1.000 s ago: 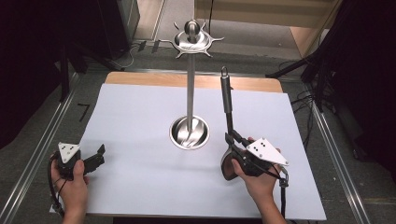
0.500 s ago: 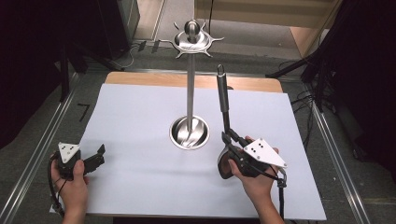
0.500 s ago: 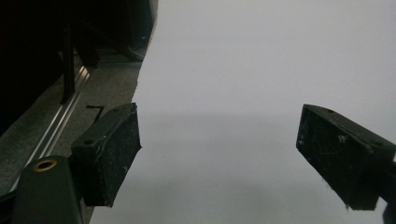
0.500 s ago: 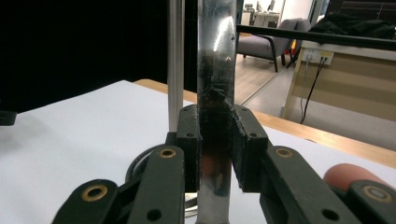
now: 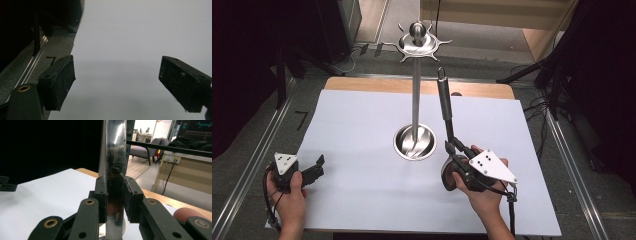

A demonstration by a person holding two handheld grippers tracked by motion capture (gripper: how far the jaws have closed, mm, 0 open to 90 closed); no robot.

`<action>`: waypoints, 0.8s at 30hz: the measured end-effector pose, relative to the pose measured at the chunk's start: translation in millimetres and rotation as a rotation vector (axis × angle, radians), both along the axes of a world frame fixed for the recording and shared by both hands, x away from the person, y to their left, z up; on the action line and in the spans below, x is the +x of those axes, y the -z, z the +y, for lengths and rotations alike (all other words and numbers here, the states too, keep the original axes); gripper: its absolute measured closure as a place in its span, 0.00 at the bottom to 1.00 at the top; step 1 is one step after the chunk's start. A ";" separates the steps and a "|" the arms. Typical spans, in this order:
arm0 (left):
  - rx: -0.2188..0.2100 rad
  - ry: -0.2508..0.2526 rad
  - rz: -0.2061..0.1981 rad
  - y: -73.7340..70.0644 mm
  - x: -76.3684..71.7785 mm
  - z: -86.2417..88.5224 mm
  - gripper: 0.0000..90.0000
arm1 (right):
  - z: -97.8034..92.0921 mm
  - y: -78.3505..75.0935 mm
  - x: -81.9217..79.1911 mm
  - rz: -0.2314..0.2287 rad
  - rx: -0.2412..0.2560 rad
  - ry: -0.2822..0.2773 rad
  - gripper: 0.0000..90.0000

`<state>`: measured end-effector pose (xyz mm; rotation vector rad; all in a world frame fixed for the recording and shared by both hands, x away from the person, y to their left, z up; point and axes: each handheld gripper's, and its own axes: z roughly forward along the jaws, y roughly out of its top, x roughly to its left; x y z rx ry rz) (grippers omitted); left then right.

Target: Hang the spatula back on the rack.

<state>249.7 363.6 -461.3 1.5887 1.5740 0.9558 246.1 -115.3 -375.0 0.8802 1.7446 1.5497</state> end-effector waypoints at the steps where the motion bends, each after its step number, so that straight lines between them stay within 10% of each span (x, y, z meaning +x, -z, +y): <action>1: 0.001 0.000 0.000 0.0 0.0 0.0 0.16 | 0.3 -0.9 -0.2 -0.004 0.003 0.000 0.85; 24: 0.008 0.001 0.001 0.0 -0.2 -0.4 0.16 | 7.1 -8.8 7.8 -0.032 0.023 0.008 0.85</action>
